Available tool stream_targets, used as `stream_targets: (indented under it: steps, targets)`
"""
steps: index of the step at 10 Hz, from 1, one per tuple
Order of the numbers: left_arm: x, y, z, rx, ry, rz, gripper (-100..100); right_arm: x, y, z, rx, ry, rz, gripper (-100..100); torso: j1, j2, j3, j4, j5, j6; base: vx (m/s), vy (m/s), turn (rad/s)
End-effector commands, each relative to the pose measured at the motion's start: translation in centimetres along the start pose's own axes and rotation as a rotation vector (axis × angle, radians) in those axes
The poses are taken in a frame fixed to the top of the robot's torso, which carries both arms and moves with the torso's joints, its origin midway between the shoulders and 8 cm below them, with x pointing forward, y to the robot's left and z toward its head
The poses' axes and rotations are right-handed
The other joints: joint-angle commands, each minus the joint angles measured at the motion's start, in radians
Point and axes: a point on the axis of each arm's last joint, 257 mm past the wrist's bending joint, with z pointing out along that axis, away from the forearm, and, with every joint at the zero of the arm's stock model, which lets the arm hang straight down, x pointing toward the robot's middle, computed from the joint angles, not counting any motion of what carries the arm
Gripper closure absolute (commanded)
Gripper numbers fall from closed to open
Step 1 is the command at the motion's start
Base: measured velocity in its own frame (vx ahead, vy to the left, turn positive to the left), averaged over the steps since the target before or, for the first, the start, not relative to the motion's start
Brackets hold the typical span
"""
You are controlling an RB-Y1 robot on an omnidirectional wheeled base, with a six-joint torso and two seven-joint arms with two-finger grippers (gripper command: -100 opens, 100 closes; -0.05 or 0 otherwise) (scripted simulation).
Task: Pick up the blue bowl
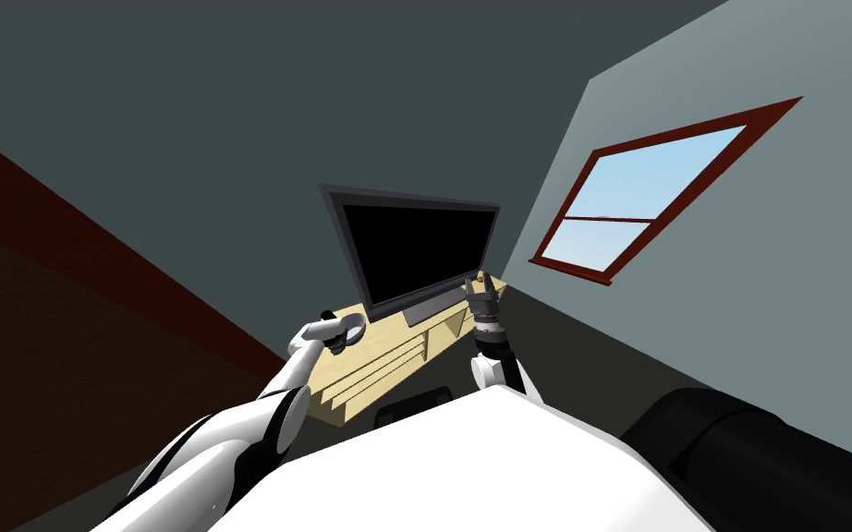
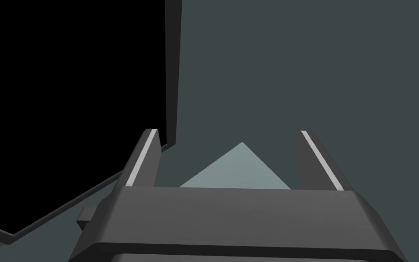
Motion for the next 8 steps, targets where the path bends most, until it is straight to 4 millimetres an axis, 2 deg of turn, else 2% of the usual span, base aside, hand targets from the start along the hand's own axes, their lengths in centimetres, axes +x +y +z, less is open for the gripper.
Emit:
stream_targets:
  steps: [1, 7, 8]
  targets:
    - [0.0, -0.3, -0.5, 0.001, 0.005, 0.015, 100, 0.0, 0.0, 0.0, 0.000, 0.000, 0.000, 0, 0.000, 0.000, 0.000, 0.000, 0.000, 0.000, 0.035, -0.070, 0.171]
    - [0.4, -1.0, -1.7, 0.007, 0.019, 0.055, 100, 0.0, 0.0, 0.0, 0.000, 0.000, 0.000, 0, -0.002, 0.002, 0.002, 0.002, -0.001, 0.001, 0.017, -0.046, 0.082]
    - [0.4, -1.0, -1.8, 0.006, 0.019, 0.056, 0, 0.0, 0.0, 0.0, 0.000, 0.000, 0.000, 0, -0.001, 0.002, 0.002, 0.002, -0.001, 0.001, 0.000, 0.000, 0.000]
